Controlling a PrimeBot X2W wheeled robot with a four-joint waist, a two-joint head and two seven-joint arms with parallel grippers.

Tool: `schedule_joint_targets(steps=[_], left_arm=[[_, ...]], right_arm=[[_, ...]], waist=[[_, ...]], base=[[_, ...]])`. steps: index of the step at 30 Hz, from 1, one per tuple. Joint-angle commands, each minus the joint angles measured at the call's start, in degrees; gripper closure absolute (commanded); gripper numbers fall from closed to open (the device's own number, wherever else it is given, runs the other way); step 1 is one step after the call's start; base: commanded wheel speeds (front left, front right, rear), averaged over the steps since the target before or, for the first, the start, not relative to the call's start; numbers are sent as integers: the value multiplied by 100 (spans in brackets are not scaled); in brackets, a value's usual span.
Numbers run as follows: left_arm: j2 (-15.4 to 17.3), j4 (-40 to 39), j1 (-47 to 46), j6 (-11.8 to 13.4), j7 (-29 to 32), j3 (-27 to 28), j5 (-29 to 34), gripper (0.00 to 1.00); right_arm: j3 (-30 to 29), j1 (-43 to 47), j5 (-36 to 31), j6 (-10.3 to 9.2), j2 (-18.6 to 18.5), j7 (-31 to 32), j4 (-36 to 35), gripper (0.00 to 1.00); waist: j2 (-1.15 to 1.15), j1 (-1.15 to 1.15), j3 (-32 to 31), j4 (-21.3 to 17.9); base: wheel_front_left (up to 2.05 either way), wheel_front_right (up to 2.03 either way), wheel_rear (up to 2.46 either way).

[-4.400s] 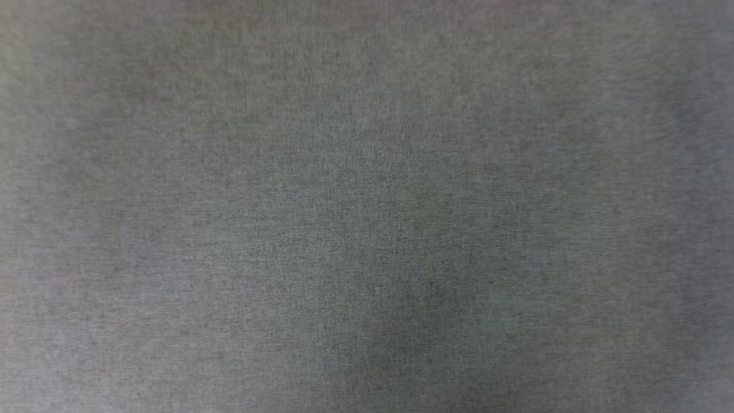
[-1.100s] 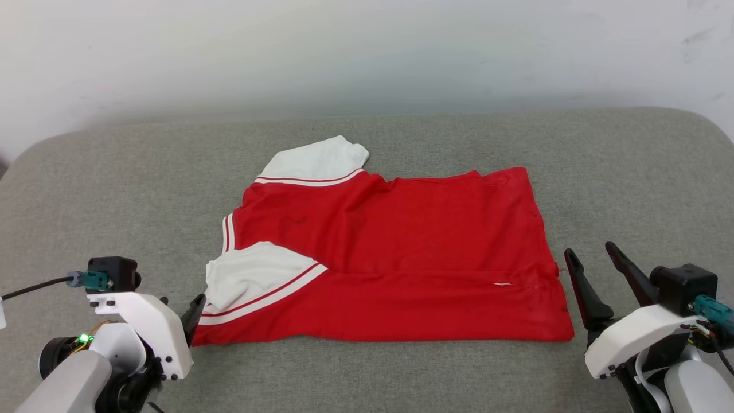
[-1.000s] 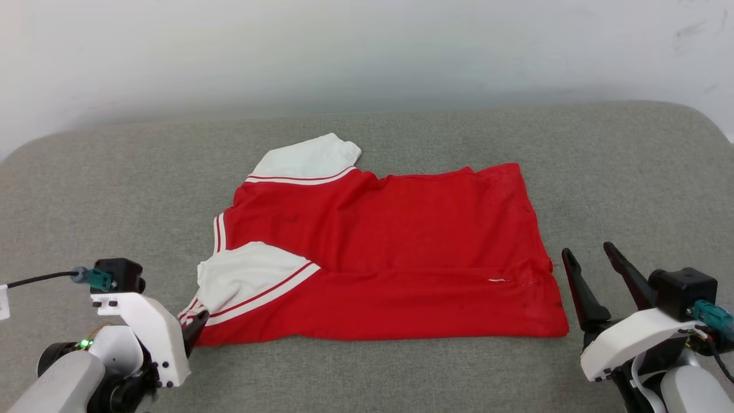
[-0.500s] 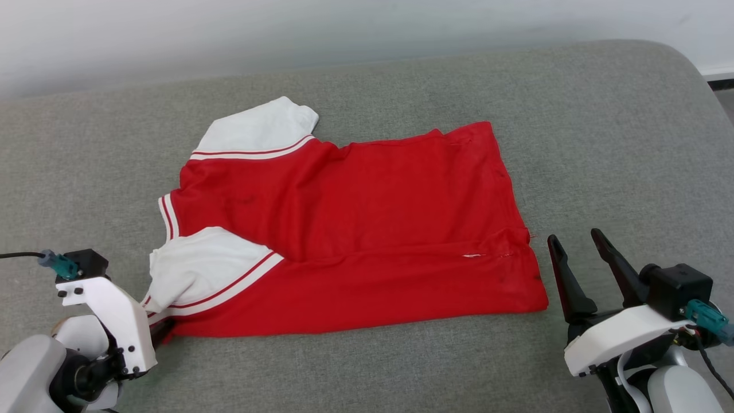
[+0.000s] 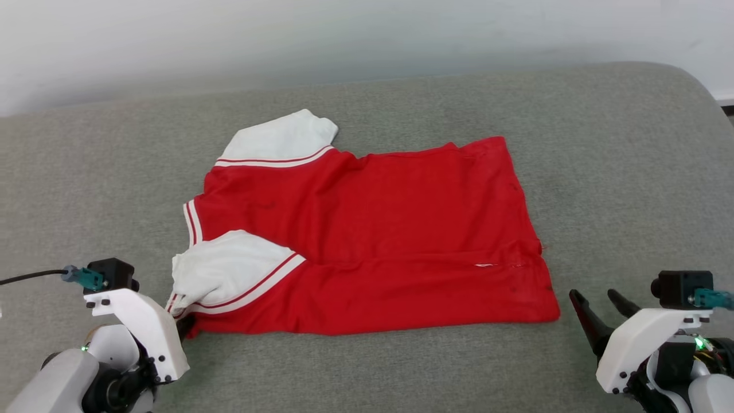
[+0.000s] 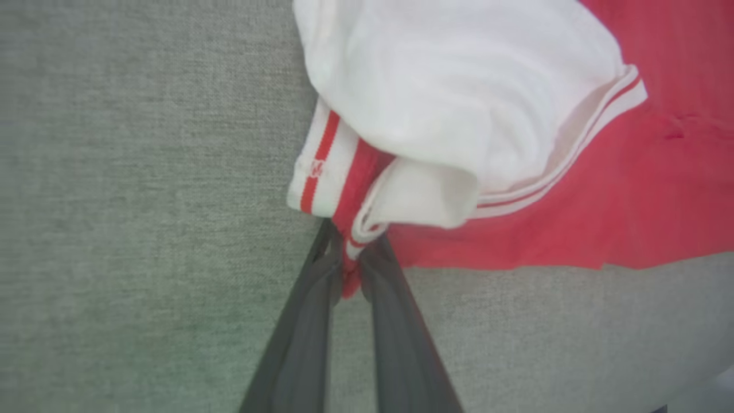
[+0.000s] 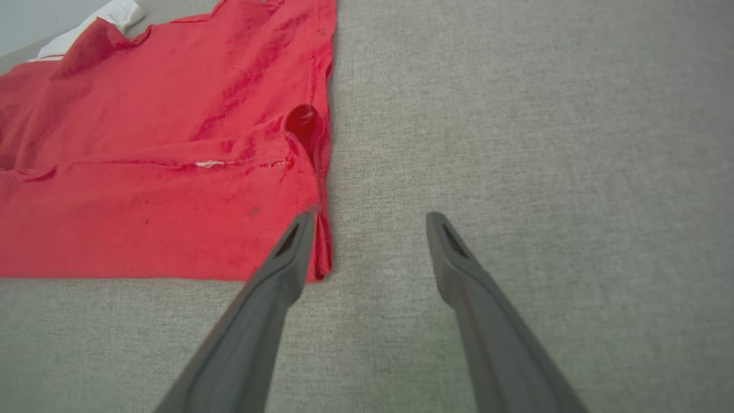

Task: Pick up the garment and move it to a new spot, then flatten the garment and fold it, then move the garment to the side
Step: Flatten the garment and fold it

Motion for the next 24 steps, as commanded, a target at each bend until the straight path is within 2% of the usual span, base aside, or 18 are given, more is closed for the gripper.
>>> schedule_joint_targets(steps=[1, 7, 15, 16, 17, 24], left_arm=[[31, -217, 105, 89, -122, 35, 73, 100], [139, -907, 142, 309, -337, 49, 311, 100], [82, -1209, 63, 358, -347, -25, 405, 100], [75, -1213, 58, 357, -354, -33, 411, 100], [68, -1214, 54, 358, -360, -42, 414, 100], [12, -1140, 210, 399, -490, 8, 362, 100]], right_arm=[[23, -124, 97, -1, -78, 323, 58, 0], [227, -373, 343, -1, -163, 1155, 445, 0], [561, -609, 515, 0, -96, 1821, 1213, 0], [623, -610, 560, 0, -73, 1926, 1299, 66], [666, -624, 589, 1, -62, 2000, 1354, 100], [686, -826, 573, 0, -273, 2036, 1113, 100]], waist=[[0, 0, 0, 125], [0, 0, 192, 400], [0, 0, 349, 599], [0, 0, 353, 612], [0, 0, 355, 622], [0, 0, 166, 584]], base=[[0, 0, 0], [0, 0, 0], [0, 0, 0], [0, 0, 0], [0, 0, 0], [0, 0, 0]])
